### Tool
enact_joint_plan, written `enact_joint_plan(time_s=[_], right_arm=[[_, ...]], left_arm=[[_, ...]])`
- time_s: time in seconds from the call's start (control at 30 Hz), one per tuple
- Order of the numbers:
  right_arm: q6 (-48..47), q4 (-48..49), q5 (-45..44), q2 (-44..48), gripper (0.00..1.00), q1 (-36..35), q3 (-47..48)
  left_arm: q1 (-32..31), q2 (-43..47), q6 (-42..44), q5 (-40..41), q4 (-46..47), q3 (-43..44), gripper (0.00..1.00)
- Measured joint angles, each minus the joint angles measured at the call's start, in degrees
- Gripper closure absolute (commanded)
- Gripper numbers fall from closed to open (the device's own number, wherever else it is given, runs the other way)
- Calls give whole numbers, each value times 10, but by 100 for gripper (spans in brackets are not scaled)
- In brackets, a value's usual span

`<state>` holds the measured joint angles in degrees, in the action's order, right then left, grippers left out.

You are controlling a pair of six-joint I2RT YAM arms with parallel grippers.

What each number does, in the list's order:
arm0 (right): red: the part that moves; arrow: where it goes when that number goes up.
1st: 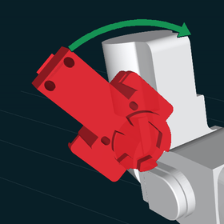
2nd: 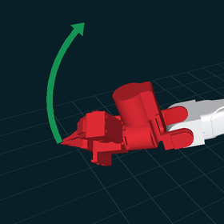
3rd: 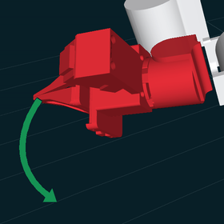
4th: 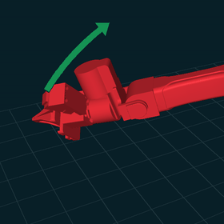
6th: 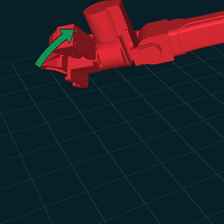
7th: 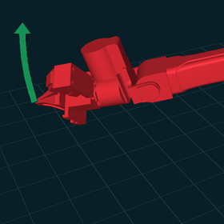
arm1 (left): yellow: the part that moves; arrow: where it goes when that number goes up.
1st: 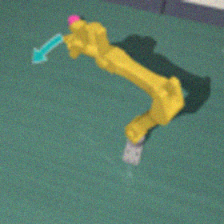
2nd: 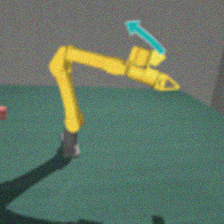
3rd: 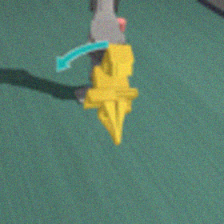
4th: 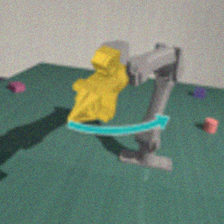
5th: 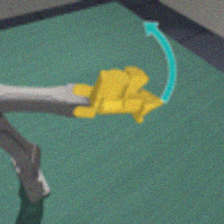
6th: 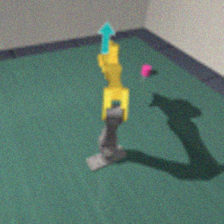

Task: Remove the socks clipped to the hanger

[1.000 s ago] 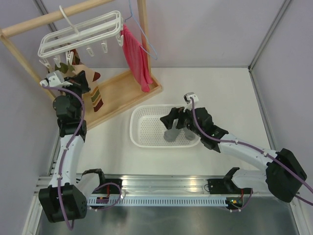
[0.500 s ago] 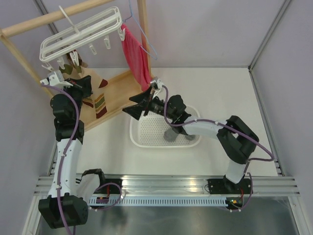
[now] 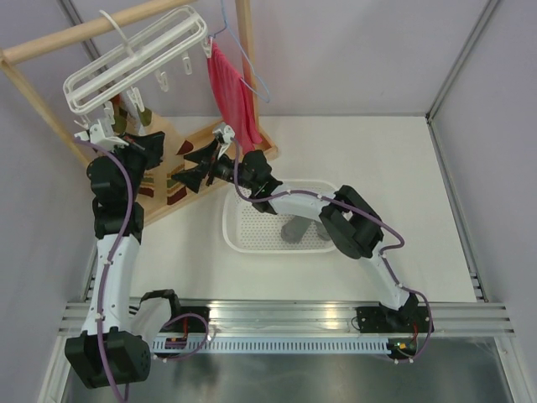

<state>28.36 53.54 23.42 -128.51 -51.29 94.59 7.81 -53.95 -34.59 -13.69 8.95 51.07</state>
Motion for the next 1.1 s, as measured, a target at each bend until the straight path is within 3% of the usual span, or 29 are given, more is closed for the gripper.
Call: enact_joint_plan(time_s=[0.17, 0.57, 0.63, 0.67, 0.8, 0.87, 0.97, 1.07, 1.1], right_arm=[[-39, -44, -43, -31, 2, -12, 48], [-83, -55, -133, -75, 2, -31, 53], [-86, -58, -143, -83, 15, -32, 57], [-88, -60, -145, -84, 31, -32, 57], [-91, -59, -152, -84, 61, -33, 57], [-94, -57, -155, -84, 88, -33, 56], [-94, -48, -156, -77, 99, -35, 42], [-93, -46, -157, -59, 99, -39, 17], [-94, -47, -158, -53, 99, -40, 9]], left_arm=[[2, 0, -9, -16, -3, 5, 98], [11, 0, -30, -37, -3, 9, 98], [12, 0, -32, -40, -3, 9, 98], [12, 0, -33, -42, -3, 9, 98], [15, 0, -34, -47, -3, 9, 98], [20, 0, -35, -48, -3, 9, 98], [31, 0, -36, -48, -5, 9, 95], [41, 0, -38, -43, -16, 9, 53], [45, 0, -41, -39, -22, 9, 32]])
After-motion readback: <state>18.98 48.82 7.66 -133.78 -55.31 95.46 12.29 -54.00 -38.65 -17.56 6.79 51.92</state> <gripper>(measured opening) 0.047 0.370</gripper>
